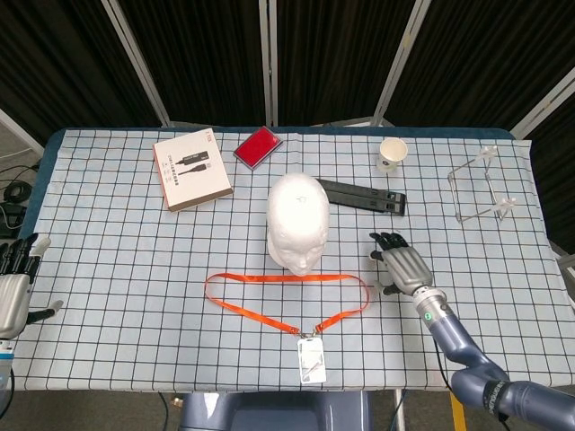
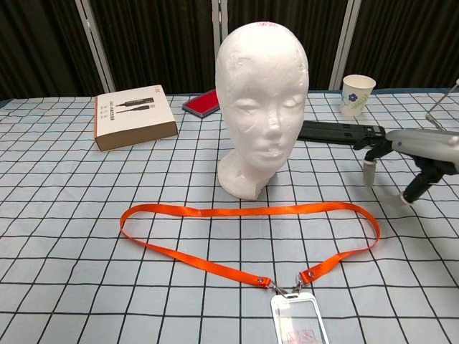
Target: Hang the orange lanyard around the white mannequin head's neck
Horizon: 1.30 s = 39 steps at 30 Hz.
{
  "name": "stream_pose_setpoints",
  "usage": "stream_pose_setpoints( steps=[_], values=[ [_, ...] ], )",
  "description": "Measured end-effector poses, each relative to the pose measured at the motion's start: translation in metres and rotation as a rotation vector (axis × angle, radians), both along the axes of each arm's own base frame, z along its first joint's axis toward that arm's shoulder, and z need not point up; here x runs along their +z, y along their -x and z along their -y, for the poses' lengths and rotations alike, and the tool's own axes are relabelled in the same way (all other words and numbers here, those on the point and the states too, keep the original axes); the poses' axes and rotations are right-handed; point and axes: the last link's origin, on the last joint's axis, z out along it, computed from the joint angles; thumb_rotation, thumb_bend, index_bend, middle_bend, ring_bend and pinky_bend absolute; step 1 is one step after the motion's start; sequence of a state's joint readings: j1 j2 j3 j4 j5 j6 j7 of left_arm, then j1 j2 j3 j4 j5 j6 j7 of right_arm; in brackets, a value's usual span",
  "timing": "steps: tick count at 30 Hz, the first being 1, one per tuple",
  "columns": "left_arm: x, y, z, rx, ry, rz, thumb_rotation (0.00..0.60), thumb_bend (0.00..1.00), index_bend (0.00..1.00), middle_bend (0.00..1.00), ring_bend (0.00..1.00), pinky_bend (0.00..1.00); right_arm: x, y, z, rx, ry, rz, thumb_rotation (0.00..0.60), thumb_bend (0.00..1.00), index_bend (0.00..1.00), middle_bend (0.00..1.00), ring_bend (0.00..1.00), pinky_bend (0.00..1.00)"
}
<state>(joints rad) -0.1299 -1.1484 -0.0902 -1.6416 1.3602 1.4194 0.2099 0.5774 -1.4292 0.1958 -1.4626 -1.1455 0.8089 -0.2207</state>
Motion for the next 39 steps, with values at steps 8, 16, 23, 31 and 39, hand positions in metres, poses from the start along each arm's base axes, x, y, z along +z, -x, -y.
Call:
stream_pose_setpoints(
  steps=[8,16,23,31,39],
  values=[
    [-0.001,0.002,-0.002,0.007,0.003,-0.002,0.6,0.02,0.0,0.0,0.0,0.0,-0.019,-0.008,0.007,-0.014,-0.011,-0.031,0.6,0.26,0.52,0.07,0.0,0.0],
    [-0.002,0.001,-0.001,0.002,0.006,0.0,0.6,0.02,0.0,0.0,0.0,0.0,-0.026,-0.008,0.01,-0.036,-0.01,-0.053,0.6,0.26,0.52,0.07,0.0,0.0],
    [-0.002,0.001,-0.001,0.002,0.007,0.002,0.6,0.02,0.0,0.0,0.0,0.0,-0.032,-0.015,0.007,-0.04,-0.027,-0.055,0.6,0.27,0.52,0.06,0.0,0.0],
    [-0.001,0.002,-0.001,0.003,0.006,0.003,0.6,0.02,0.0,0.0,0.0,0.0,-0.041,-0.018,0.004,-0.057,-0.049,-0.057,0.6,0.29,0.52,0.06,0.0,0.0],
    [0.0,0.003,-0.001,0.004,0.004,0.004,0.6,0.02,0.0,0.0,0.0,0.0,-0.043,-0.024,0.004,-0.044,-0.04,-0.052,0.6,0.3,0.52,0.06,0.0,0.0]
  ],
)
